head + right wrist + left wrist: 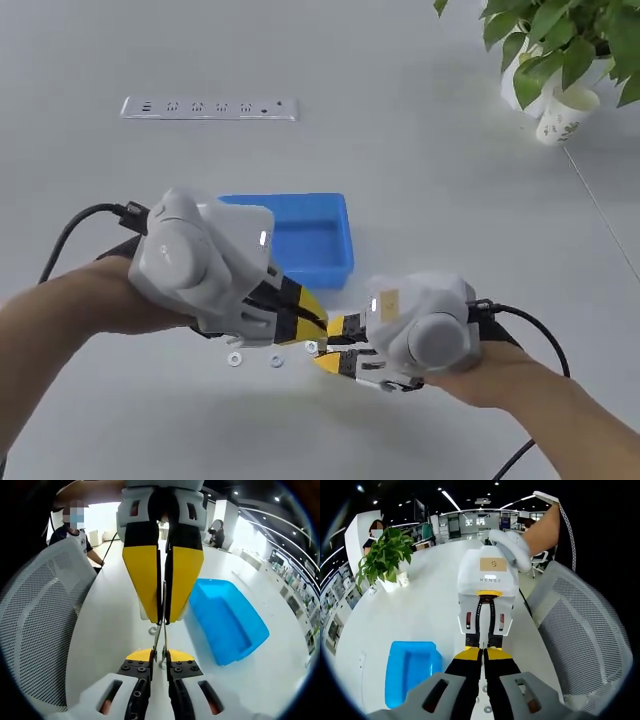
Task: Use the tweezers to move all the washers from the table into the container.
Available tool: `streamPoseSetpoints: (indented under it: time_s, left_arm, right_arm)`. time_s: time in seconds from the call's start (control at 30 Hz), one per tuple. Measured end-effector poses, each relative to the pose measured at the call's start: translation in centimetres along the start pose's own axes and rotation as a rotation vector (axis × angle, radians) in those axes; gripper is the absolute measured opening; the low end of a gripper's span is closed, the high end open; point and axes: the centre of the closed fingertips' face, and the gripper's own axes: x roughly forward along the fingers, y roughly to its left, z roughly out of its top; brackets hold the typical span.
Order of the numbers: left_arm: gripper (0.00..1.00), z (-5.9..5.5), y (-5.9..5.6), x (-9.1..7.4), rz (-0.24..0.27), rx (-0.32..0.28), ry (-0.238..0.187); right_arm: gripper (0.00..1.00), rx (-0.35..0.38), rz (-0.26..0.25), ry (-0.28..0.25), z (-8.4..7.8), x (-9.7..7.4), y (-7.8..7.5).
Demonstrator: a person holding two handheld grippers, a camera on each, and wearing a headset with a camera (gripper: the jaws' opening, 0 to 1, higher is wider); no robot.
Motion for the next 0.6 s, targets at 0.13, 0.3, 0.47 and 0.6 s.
streamPoseSetpoints:
  time_s: [0.13, 0.3, 0.47, 0.6]
  left_arm:
    - [0.05, -0.01, 0.13, -0.08, -0.004, 0.001, 0.005]
    - [0.05, 0.03, 0.27, -0.01, -0.005, 0.005, 0.008]
    - [0.05, 0.08, 0.34, 0.13, -0.008, 0.005, 0.007]
    - [0.05, 0.17, 0.4, 0.13, -0.009, 0.011, 0.008]
  right_arm:
    - [0.12, 0.0, -0.003, -0.001, 0.02, -0.07, -0.09]
    - [0.12, 0.003, -0.005, -0.003, -0.02, -0.11, -0.16]
    - [0.12, 0.005, -0.008, -0.002, -0.1, -0.14, -0.21]
    - [0.12, 0.005, -0.015, 0.001, -0.13, -0.27, -0.34]
